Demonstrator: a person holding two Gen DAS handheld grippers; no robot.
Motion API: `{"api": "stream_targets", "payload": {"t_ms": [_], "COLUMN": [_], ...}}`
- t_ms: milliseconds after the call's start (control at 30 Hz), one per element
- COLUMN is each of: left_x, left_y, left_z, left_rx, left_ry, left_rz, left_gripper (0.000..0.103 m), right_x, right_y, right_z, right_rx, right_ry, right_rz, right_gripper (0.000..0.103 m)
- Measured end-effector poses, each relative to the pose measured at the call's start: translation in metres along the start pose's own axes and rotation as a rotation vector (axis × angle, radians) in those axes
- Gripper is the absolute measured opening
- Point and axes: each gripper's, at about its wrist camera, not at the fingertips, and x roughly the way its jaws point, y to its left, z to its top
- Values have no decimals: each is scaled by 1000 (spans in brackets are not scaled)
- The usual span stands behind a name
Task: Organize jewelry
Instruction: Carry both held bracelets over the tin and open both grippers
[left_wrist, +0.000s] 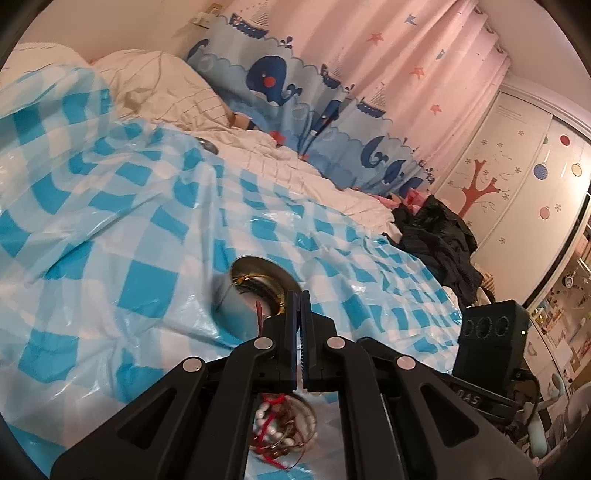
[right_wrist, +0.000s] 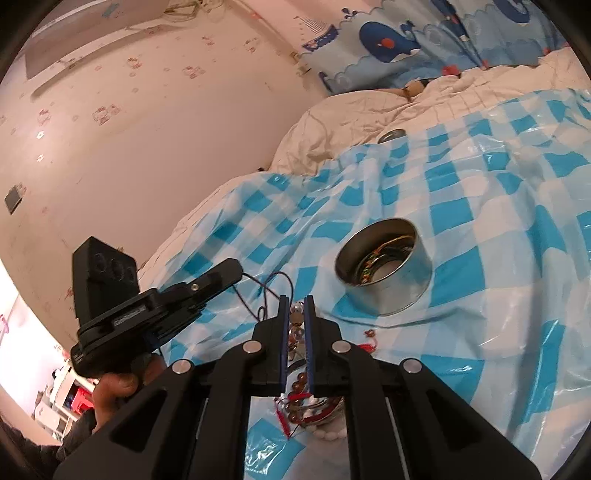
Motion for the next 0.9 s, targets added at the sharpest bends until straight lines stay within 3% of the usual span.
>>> {"api": "stream_targets", "payload": {"t_ms": [333,667,767,900], "left_x": [28,69,89,107], "left_y": [-29,-25,-16,3], "left_z": [31,47,49,44], "left_rx": [50,-8,-23,-44], "left_ry": [-37,-42,-21,56], "left_rz": [-51,-89,-29,124], "left_gripper": [1,1,1,2], "right_x": [1,16,27,49], "right_y": [-21,-32,-34,-38], "right_z": [26,49,60,69], "right_rx": [67,87,89,94], "right_ry": [-63,-90,-97,-75], "right_rz": [-33,-48,-39,-41], "right_gripper": [8,8,8,8]}}
